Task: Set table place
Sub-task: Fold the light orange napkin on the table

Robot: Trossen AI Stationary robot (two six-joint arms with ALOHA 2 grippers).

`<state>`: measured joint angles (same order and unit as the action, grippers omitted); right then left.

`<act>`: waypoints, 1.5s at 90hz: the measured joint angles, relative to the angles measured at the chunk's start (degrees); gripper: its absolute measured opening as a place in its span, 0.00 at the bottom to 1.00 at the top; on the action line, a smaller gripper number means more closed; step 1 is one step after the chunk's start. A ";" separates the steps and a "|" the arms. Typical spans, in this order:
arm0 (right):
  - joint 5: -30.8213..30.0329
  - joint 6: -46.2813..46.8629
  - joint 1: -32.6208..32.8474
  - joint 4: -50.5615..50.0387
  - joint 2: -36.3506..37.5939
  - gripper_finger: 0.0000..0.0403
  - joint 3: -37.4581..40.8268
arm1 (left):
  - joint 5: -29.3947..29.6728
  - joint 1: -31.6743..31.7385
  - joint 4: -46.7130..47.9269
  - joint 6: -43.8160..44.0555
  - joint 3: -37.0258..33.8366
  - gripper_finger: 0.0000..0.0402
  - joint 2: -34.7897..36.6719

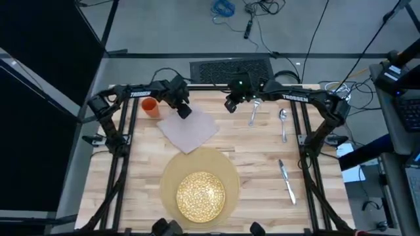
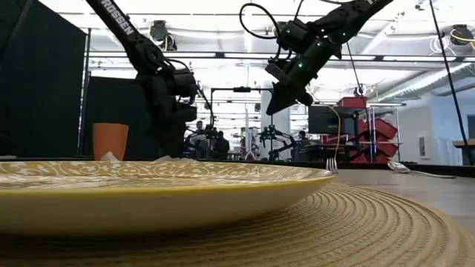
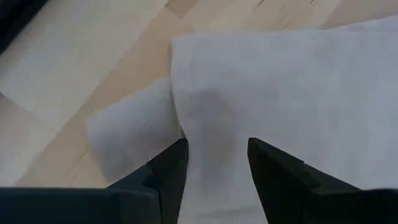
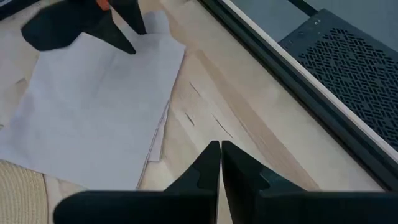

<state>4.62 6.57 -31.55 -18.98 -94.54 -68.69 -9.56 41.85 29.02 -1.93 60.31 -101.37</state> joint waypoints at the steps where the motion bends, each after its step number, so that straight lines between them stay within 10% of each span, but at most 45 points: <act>1: 0.00 0.00 0.00 0.00 0.00 0.00 0.00 | 0.01 -0.01 -0.02 0.00 0.00 0.38 -0.09; 32: 0.15 0.00 0.02 0.15 0.00 0.00 0.00 | 7.33 -0.36 -0.59 -1.34 0.00 0.36 -2.19; 61: 0.13 -0.42 0.02 0.48 0.00 0.00 0.00 | 8.77 -2.78 -1.99 -3.44 0.00 0.02 -1.93; 135: 0.11 -1.27 0.03 0.50 -0.02 0.00 0.00 | 14.23 -3.60 5.24 -4.98 9.41 0.00 -1.65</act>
<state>4.73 5.30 -31.52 -18.48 -94.56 -68.69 4.66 38.25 34.26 -6.92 69.73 -103.02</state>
